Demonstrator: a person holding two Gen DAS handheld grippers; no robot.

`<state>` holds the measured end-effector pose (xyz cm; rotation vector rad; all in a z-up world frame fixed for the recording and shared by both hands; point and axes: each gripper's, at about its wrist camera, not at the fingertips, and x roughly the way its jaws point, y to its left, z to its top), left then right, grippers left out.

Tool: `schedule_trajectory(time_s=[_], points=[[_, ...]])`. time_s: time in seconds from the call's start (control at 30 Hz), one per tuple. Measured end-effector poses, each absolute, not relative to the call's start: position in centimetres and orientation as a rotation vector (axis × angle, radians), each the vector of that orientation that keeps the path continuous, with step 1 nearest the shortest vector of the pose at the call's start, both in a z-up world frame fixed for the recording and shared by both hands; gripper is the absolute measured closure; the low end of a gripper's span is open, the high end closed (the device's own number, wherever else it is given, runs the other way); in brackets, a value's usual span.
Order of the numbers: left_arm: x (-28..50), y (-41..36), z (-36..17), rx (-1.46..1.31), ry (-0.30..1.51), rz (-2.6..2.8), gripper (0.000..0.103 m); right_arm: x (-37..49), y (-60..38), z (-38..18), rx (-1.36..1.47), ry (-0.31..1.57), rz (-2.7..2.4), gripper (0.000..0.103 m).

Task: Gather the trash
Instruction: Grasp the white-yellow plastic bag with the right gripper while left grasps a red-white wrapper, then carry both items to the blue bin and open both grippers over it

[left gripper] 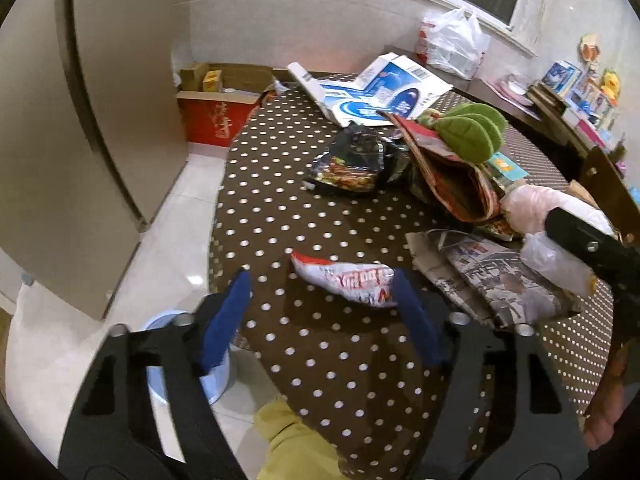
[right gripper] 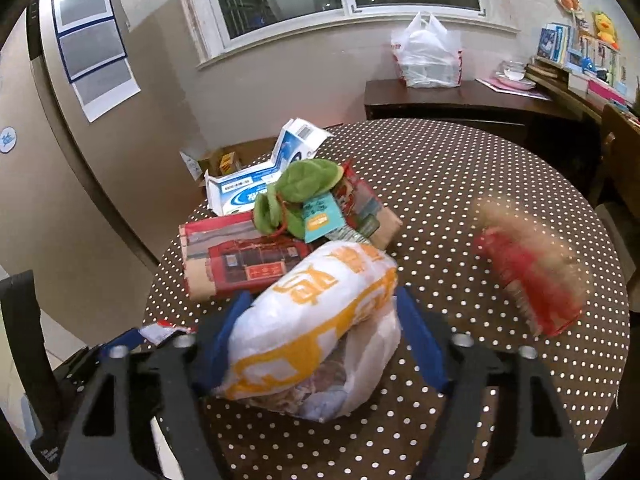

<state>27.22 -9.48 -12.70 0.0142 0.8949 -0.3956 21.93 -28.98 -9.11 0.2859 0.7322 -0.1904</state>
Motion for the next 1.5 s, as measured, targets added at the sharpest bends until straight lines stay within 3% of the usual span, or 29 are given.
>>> schedule_trajectory(time_s=[0.1, 0.13, 0.2, 0.3, 0.43, 0.5, 0.57, 0.6, 0.7, 1.5], points=[[27.2, -9.8, -12.7, -0.022, 0.902, -0.477, 0.070, 21.8, -28.6, -9.0, 0.267, 0.726, -0.200, 0.049], [27.2, -10.0, -12.7, -0.023, 0.904, -0.484, 0.071, 21.7, -28.6, -9.0, 0.266, 0.723, -0.202, 0.051], [27.1, -10.4, -12.6, -0.007, 0.901, -0.468, 0.071, 21.4, -28.8, -8.8, 0.273, 0.718, -0.204, 0.052], [26.9, -10.5, -12.6, -0.003, 0.929, -0.474, 0.032, 21.0, -29.3, -8.6, 0.293, 0.717, -0.203, 0.053], [26.5, -10.6, -12.8, 0.023, 0.907, -0.468, 0.032, 20.5, -29.6, -8.5, 0.293, 0.714, -0.207, 0.053], [26.7, -10.8, -12.9, 0.036, 0.901, -0.454, 0.033, 20.5, -29.7, -8.5, 0.292, 0.717, -0.202, 0.053], [26.9, -11.0, -13.0, 0.046, 0.885, -0.433, 0.047, 20.3, -29.6, -8.4, 0.290, 0.716, -0.198, 0.054], [27.0, -11.3, -13.0, 0.073, 0.871, -0.413, 0.062, 20.3, -29.6, -8.4, 0.290, 0.716, -0.197, 0.054], [27.2, -11.3, -13.0, 0.082, 0.875, -0.424, 0.073, 20.2, -29.7, -8.2, 0.286, 0.711, -0.195, 0.056], [23.3, -6.3, -9.2, 0.042, 0.783, -0.328, 0.076, 16.6, -26.6, -3.9, 0.266, 0.590, -0.110, 0.060]])
